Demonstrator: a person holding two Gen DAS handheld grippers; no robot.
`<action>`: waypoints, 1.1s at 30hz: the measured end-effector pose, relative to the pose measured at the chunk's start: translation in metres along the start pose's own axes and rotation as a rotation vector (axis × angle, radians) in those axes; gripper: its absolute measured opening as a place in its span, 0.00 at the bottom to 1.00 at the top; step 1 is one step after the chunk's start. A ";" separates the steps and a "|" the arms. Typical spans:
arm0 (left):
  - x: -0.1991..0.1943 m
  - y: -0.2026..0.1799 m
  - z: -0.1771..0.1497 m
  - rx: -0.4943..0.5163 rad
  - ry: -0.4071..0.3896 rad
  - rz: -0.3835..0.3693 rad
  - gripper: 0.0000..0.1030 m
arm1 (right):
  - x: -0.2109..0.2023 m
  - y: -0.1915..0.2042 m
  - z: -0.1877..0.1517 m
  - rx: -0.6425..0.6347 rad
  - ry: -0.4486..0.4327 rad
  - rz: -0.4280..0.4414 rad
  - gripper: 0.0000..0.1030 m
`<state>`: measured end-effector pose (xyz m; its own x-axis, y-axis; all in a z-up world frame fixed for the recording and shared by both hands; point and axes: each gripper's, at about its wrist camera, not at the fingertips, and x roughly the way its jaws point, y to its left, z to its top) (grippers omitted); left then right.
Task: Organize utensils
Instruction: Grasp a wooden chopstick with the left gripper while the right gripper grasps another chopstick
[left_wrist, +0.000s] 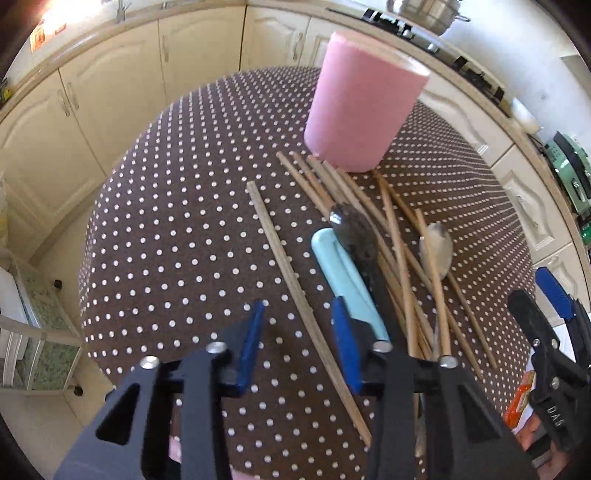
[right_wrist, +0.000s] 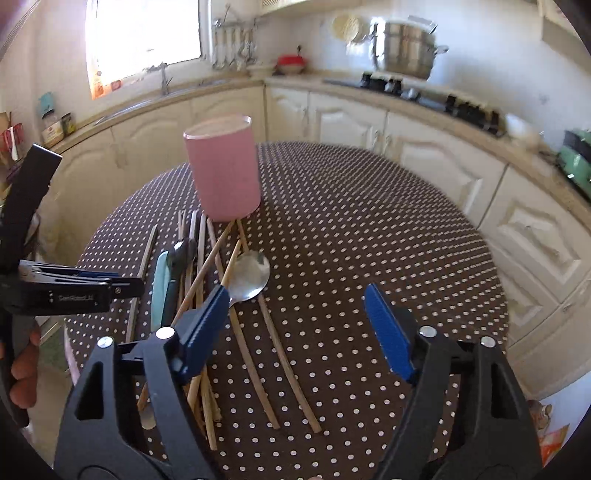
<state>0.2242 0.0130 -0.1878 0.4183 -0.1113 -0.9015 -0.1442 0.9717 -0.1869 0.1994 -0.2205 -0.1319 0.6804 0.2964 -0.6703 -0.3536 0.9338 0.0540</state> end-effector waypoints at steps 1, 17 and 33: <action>0.005 0.000 0.003 -0.004 -0.006 0.010 0.21 | 0.003 -0.001 0.002 0.005 0.021 0.023 0.61; 0.004 0.007 -0.002 -0.032 -0.038 -0.013 0.07 | 0.048 0.038 0.006 -0.053 0.241 0.202 0.24; -0.034 0.019 -0.006 -0.033 -0.178 -0.131 0.06 | 0.050 0.037 0.011 -0.037 0.231 0.203 0.06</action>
<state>0.2016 0.0340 -0.1630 0.5869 -0.1946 -0.7860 -0.1060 0.9439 -0.3129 0.2273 -0.1692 -0.1550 0.4311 0.4189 -0.7992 -0.4938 0.8509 0.1796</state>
